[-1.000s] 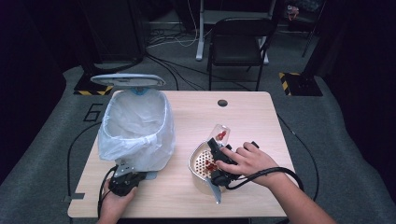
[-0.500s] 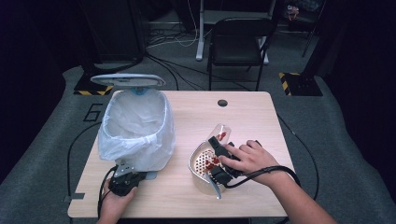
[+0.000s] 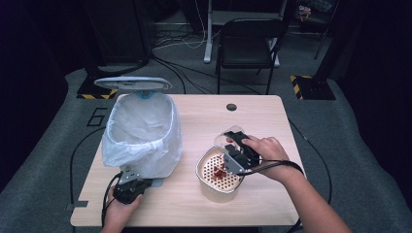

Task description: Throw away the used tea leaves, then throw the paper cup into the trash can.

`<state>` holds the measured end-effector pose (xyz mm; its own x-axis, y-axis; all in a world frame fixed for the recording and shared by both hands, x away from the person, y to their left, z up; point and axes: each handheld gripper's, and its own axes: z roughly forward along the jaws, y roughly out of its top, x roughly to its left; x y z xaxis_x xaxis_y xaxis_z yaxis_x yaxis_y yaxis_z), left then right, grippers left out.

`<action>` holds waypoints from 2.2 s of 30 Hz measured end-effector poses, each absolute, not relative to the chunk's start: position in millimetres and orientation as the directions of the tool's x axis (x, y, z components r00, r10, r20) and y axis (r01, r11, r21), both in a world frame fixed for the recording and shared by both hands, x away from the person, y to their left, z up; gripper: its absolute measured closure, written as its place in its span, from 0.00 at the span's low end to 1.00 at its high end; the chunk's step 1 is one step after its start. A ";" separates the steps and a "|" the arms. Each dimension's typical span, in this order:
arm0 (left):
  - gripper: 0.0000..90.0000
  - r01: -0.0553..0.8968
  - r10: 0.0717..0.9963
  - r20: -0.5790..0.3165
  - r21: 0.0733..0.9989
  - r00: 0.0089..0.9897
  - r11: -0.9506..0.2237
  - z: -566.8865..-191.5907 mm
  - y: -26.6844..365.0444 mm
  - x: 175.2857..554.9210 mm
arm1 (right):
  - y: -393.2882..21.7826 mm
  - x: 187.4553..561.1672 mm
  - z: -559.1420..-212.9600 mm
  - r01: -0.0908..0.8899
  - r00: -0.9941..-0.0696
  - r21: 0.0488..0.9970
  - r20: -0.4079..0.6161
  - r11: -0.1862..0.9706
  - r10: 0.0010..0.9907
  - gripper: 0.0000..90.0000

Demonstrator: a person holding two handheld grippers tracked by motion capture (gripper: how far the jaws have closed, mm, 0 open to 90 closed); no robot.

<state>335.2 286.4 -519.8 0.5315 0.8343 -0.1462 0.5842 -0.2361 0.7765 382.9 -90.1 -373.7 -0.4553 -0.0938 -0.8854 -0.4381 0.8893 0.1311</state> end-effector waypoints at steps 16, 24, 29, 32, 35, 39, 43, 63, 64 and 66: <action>1.00 0.576 0.825 -0.146 0.780 0.546 -0.243 -519.8 287.2 336.0 | -120.9 438.7 -372.2 -0.134 -0.763 0.652 -0.549 0.746 0.342 0.56; 1.00 0.577 0.828 -0.168 0.789 0.536 -0.214 -520.6 285.9 335.8 | -135.3 455.7 -374.8 0.054 -0.824 0.789 -0.311 0.612 0.474 0.56; 1.00 0.579 0.830 -0.167 0.787 0.532 -0.213 -520.5 285.9 335.4 | -141.0 460.2 -370.6 0.144 -0.833 0.847 -0.176 0.512 0.525 0.56; 1.00 0.579 0.831 -0.167 0.787 0.531 -0.212 -520.5 285.8 335.4 | -141.7 461.3 -369.5 0.159 -0.832 0.850 -0.158 0.503 0.531 0.56; 1.00 0.580 0.830 -0.166 0.786 0.533 -0.215 -520.3 285.8 335.4 | -139.8 461.3 -368.4 0.176 -0.830 0.850 -0.143 0.497 0.539 0.56; 1.00 0.576 0.827 -0.167 0.789 0.537 -0.214 -520.6 285.6 335.6 | -136.8 458.0 -359.7 0.175 -0.829 0.861 -0.134 0.478 0.544 0.56; 1.00 0.574 0.824 -0.154 0.785 0.545 -0.232 -520.1 286.2 335.8 | -129.3 451.2 -346.8 0.165 -0.832 0.869 -0.131 0.466 0.539 0.56; 1.00 0.580 0.827 -0.167 0.785 0.536 -0.217 -520.0 285.6 335.5 | -98.3 440.8 -312.3 0.177 -0.841 0.873 -0.106 0.455 0.531 0.56; 1.00 0.580 0.828 -0.167 0.785 0.536 -0.217 -520.0 285.6 335.6 | -96.4 440.0 -310.6 0.176 -0.843 0.875 -0.104 0.452 0.528 0.56; 1.00 0.580 0.827 -0.167 0.786 0.536 -0.217 -520.1 285.6 335.6 | -91.7 437.3 -306.4 0.187 -0.846 0.876 -0.086 0.444 0.526 0.56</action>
